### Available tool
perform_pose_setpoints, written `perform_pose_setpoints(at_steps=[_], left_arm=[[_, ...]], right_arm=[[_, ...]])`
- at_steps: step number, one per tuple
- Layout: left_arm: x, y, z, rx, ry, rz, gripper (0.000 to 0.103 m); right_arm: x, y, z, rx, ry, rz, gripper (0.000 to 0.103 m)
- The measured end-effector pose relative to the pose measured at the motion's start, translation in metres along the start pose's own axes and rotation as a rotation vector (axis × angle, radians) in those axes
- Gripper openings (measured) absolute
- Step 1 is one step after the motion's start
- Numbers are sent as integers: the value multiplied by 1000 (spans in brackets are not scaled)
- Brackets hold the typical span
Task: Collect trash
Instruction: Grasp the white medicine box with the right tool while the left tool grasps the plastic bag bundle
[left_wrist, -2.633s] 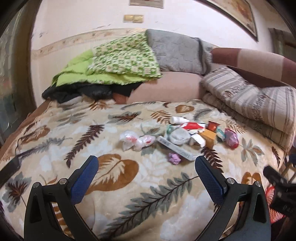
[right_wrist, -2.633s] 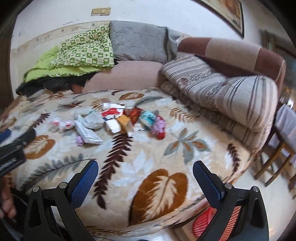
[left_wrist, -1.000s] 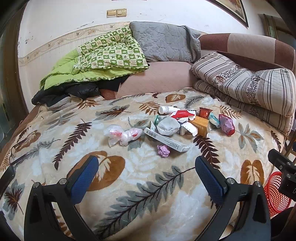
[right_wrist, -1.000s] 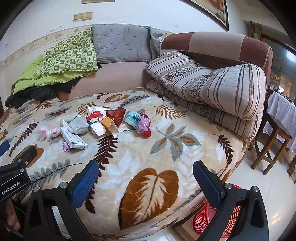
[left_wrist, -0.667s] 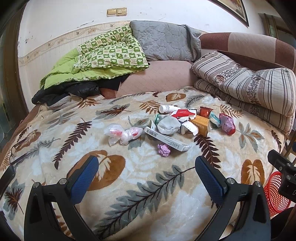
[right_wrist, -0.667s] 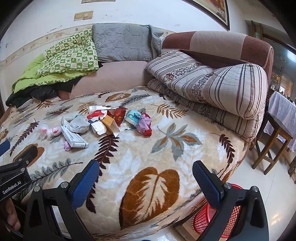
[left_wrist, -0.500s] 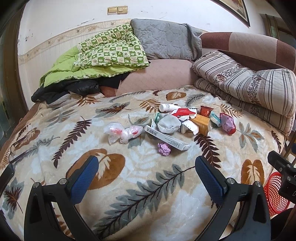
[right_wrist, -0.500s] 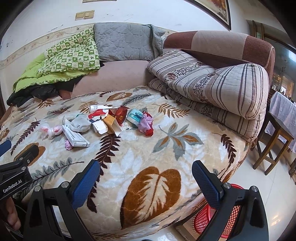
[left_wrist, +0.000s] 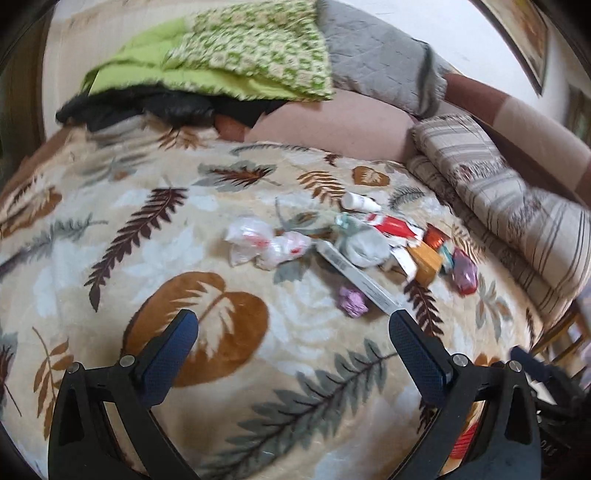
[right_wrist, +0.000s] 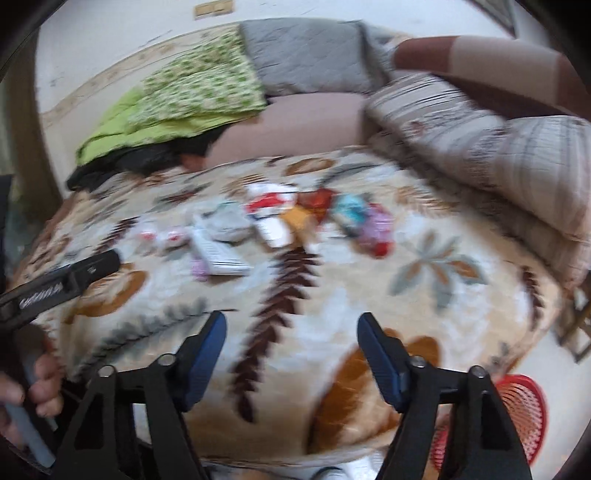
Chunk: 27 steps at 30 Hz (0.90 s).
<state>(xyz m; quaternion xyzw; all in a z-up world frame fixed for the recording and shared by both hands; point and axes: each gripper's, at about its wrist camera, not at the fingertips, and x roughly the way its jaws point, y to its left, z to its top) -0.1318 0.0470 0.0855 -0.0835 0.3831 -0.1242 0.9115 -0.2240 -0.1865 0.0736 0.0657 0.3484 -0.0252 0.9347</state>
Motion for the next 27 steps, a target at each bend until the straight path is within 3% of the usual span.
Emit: perform_pose_setpoints(at_steps=[3,9,13,16,18,20,25,27], left_arm=[[7,26,13,-72,49,-8,70],[9,74,21,-184,74,10,70],[11,74,26,-153,76,22,70],[20,64,34,-104,94,9,70],[28,58,40,-90,102,-10,70],[39,53,46,-86,114,-19,70],[73,35,62,-80,152,-47,70],[89,28,67,-72,167,-19,70]], right_arm=[[17,16,14,-21,39,115,62],[55,65,40,-164,86,211,57],[89,98,52,-261,121,187,45],[121,114,56,-313,172,131,44],[135,114,59,-336,178,56,34],[142,101,61,-297,191,41,15],[130,61,61,-169,171,62,0],[119,45,61,-104,157,94,1]])
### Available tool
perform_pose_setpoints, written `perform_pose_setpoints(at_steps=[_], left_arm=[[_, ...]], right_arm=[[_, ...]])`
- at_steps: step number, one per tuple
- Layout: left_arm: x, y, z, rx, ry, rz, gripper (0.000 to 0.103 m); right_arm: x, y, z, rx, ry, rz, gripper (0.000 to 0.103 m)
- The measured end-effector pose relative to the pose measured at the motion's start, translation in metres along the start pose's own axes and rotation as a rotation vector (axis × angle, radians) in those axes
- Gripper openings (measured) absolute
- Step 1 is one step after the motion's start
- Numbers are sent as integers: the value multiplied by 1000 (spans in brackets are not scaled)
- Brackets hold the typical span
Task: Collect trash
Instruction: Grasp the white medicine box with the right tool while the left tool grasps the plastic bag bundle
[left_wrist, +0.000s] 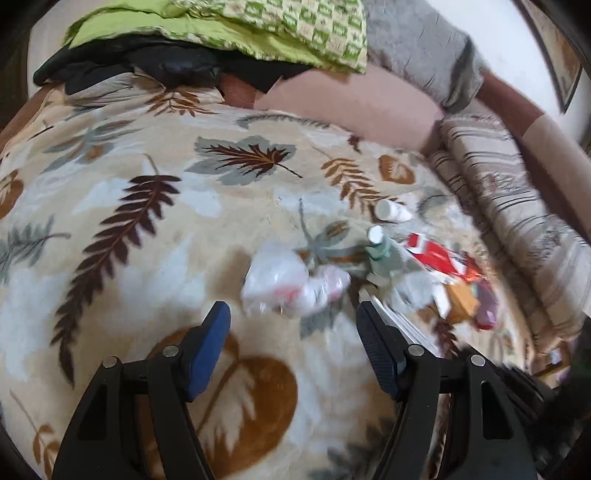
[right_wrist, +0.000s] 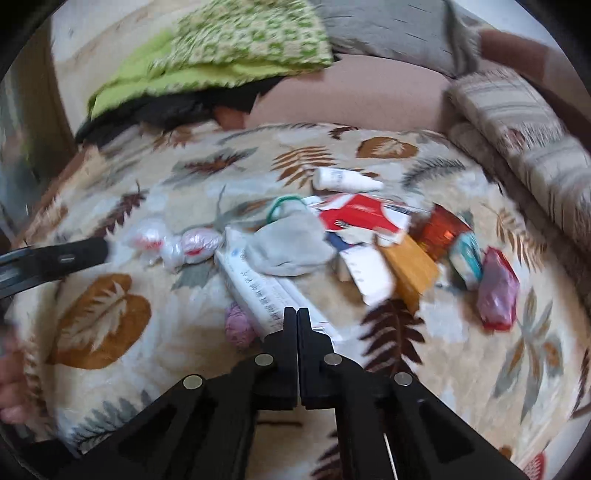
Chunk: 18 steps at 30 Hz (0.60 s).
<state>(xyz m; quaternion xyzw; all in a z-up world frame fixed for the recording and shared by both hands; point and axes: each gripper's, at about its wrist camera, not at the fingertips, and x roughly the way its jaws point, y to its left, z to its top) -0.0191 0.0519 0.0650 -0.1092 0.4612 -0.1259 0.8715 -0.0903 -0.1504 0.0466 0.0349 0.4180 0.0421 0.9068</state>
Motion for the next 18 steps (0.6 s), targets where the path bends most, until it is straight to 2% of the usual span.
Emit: perform_pose_setpoints(at_steps=[3,5,6,7,8,10,12,13,14,18], left_arm=[[29,-6,10,-4,29,32,70],[47,-8,11,-2,48,53,69],[56,-8,10,-3,65,60,62],[64,-7,9,-11,81,49,61],[65,-6,9,-19,73,32,58],[61,-9,9,2,41,16,44],[55,-12,8,30,7,26,42],[52,-13,7,38,-8,31,41],[49,-12,6,35,-18,22,41],[32,-2,8,-8,-66,-1,41]], right_arm=[[-15,-21,-6,87,-16,72,1],[-17,-22,-8,87,-19,87,1],[-17,-20,-9,70,-28,88,1],[-18,-18,-9,48,-35,88,1],[-20,-17,-10,38,-40,94,1],[-22,-16,-11,38,-56,120,3],[-22,-9,-10,-10,-63,107,12],[-20,-2,-10,-57,-67,89,28],[-19,4,-11,-94,-73,76,38],[-9,25,-17,-247,-46,61,39]])
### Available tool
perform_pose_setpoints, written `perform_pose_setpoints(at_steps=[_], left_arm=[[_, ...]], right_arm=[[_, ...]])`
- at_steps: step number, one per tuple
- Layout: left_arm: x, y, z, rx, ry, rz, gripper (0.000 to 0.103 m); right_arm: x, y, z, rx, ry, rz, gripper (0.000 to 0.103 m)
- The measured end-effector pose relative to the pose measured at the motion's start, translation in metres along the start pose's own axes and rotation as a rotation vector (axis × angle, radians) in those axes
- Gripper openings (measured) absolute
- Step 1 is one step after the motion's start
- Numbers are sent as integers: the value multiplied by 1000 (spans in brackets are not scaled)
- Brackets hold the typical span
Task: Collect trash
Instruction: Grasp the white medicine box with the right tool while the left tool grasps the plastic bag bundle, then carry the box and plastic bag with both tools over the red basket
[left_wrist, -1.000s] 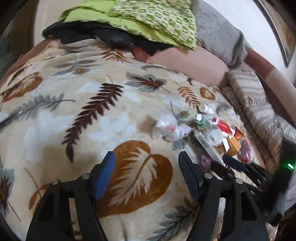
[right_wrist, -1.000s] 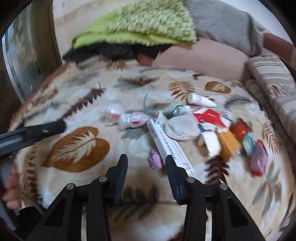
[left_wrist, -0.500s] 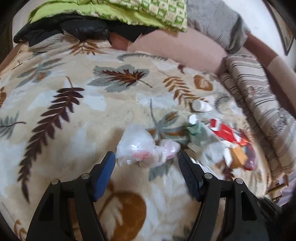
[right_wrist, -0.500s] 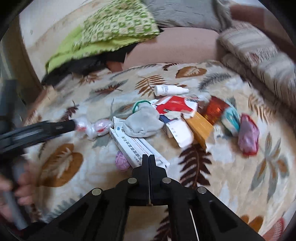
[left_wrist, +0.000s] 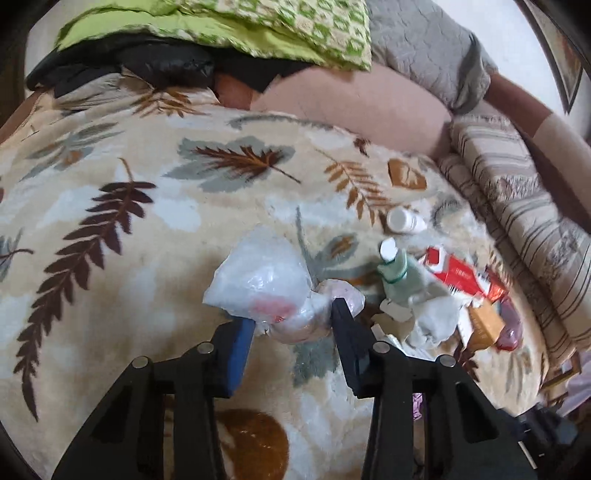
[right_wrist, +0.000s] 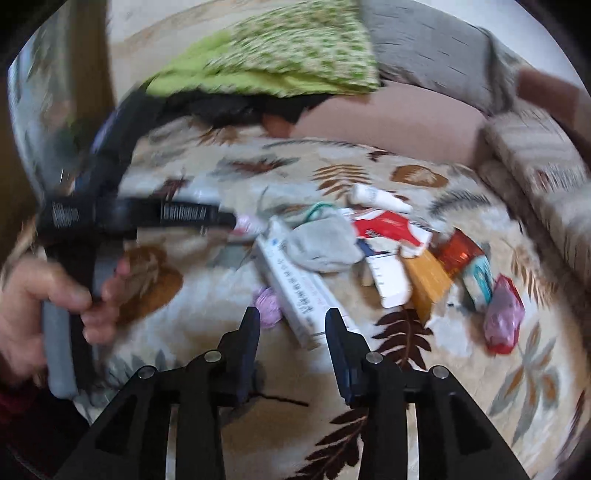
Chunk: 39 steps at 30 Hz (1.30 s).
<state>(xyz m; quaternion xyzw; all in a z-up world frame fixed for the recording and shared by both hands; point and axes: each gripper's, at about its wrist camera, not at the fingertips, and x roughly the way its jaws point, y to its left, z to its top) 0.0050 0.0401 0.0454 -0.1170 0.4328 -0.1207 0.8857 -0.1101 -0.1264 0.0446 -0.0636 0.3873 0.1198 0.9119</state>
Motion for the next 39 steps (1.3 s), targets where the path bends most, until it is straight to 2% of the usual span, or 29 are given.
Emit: perform_pose_setpoints(at_steps=[1,3,8,10,12,14,16,18,21,26,29,32,37,39], left_arm=[[-3,2,0,-8,-11,-4,41],[-9,3,1,-14,-28,-5,41],[-15,-8,-3,37,-57,10,41],[-19,-15,-6,74,-73,14,41],[-26,-22,-9,104,-91,23,41],[-34,-29,-14,132,-112,26,41],[-47,-39,-19,159,-155,36,41],[-59,-48,-23,179,-187,36,41],[-71,-59,-31,199,-206,26,41],[-78,-75,-43,215,-202,-4,41],[-73,-76,-43,220,-192,10,41],[-69,-75,-44,222,-186,23,41],[-64,-74,-45,235,-172,43,41],[-65,-75,-46,240,-174,42,41]], right_arm=[[4,4,-2,-40,15,-8,39],[13,12,-7,-120,43,-81,39],[33,14,-7,-219,55,-249,38],[40,15,-3,-243,37,-281,23],[40,15,2,-232,25,-273,22],[32,10,7,-172,12,-226,19],[22,0,10,-83,-1,-159,18],[3,-16,8,33,-22,-54,17],[-23,-28,0,145,-49,56,16],[-48,-35,-24,195,-33,71,16],[-36,-39,-38,203,56,110,17],[-35,-36,-38,201,47,118,20],[-13,-27,-36,167,115,44,22],[-11,-25,-36,157,110,34,21]])
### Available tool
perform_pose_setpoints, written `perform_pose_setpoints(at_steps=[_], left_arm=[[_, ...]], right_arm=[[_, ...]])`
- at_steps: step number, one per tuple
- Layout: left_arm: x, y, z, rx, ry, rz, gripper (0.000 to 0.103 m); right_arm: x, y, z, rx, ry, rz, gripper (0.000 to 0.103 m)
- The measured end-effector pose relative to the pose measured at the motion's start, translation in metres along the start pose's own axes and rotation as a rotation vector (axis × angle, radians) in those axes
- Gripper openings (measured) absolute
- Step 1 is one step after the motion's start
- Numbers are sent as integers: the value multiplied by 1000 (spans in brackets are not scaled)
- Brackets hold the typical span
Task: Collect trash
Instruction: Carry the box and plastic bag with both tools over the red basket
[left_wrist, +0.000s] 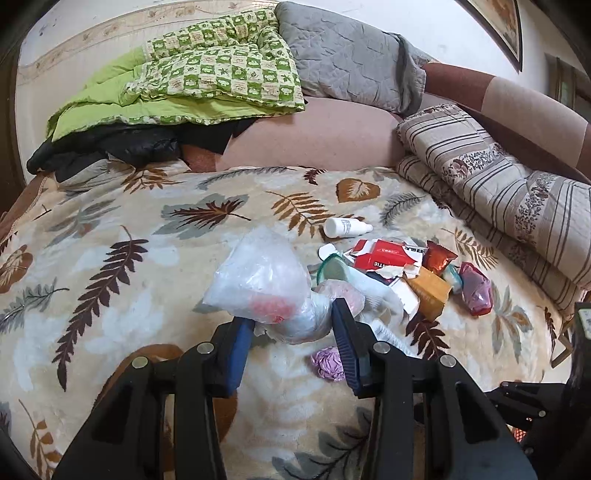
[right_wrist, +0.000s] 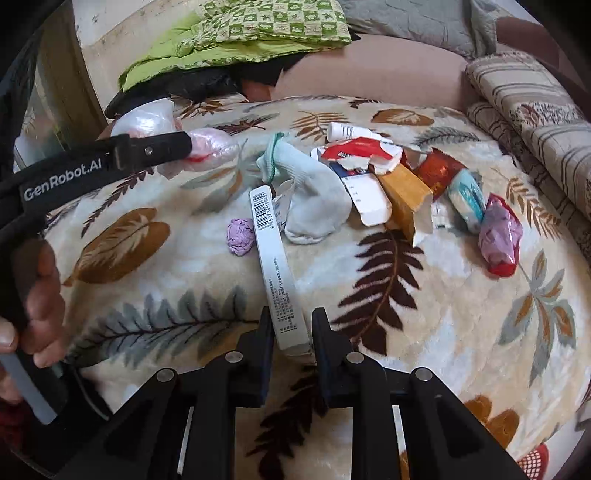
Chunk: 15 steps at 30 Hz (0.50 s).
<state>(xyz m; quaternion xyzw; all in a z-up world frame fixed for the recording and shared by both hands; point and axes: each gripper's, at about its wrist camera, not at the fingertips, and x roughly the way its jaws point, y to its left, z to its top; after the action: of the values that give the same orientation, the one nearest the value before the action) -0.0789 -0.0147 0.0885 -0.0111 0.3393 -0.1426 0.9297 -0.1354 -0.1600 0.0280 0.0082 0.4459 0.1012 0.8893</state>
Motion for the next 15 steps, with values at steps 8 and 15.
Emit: perform_pose_setpoints(at_steps=[8,15], left_arm=[[-13,-16,-2,33,-40,-31,42],[-9,-42,-7,119,-27,-78,42]], right_arm=[[-47,-17,2,85,-164,19,14],[-80,-66,-6,327,-290,18,14]])
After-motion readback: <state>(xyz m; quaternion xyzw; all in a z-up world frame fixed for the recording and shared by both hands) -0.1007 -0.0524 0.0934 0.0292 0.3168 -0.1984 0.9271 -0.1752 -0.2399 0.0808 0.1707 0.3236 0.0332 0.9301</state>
